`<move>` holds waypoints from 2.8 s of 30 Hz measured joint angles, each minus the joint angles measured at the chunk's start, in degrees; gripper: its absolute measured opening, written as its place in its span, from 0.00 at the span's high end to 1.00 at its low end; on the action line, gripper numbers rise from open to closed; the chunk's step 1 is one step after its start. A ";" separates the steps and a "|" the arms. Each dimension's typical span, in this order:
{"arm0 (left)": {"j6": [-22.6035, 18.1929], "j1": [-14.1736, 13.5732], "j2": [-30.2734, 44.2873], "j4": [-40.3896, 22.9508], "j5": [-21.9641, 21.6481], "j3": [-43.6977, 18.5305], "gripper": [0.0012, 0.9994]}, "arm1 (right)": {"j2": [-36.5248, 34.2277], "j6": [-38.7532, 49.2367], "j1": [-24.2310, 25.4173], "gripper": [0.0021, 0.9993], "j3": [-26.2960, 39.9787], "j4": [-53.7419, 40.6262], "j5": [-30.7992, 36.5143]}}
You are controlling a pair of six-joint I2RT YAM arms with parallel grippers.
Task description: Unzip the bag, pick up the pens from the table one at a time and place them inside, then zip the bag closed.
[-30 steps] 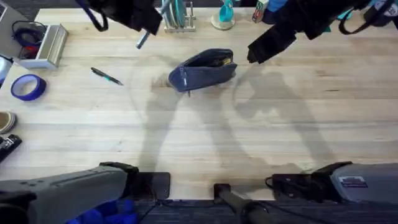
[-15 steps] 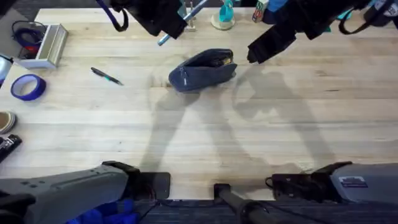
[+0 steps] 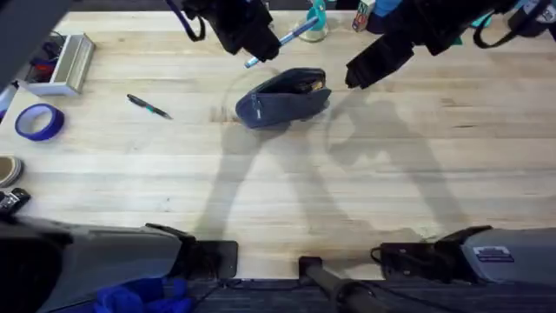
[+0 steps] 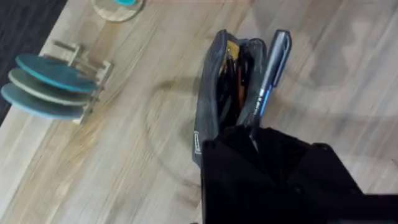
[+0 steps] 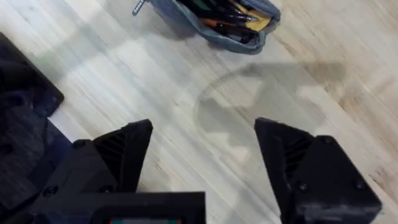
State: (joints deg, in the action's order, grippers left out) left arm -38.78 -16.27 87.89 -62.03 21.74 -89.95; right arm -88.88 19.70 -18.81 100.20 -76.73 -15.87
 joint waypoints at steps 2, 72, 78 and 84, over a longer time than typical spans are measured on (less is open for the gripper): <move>-1.25 0.00 1.19 0.27 1.28 0.00 0.96 | 0.00 -0.01 0.00 0.00 0.00 0.00 0.01; 0.69 -2.97 19.96 5.52 -1.91 0.00 0.96 | 0.00 0.01 0.00 0.00 0.00 0.00 -0.01; 0.76 -2.99 19.96 6.15 -3.19 0.00 0.96 | 0.00 0.01 0.00 0.00 0.00 0.00 0.01; 0.89 -2.99 19.96 6.17 -3.54 0.00 0.96 | 0.00 0.01 0.00 0.00 0.00 0.00 0.01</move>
State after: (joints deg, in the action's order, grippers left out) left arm -37.89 -19.27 107.85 -55.86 18.20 -89.95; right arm -88.88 19.70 -18.81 100.20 -76.73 -15.86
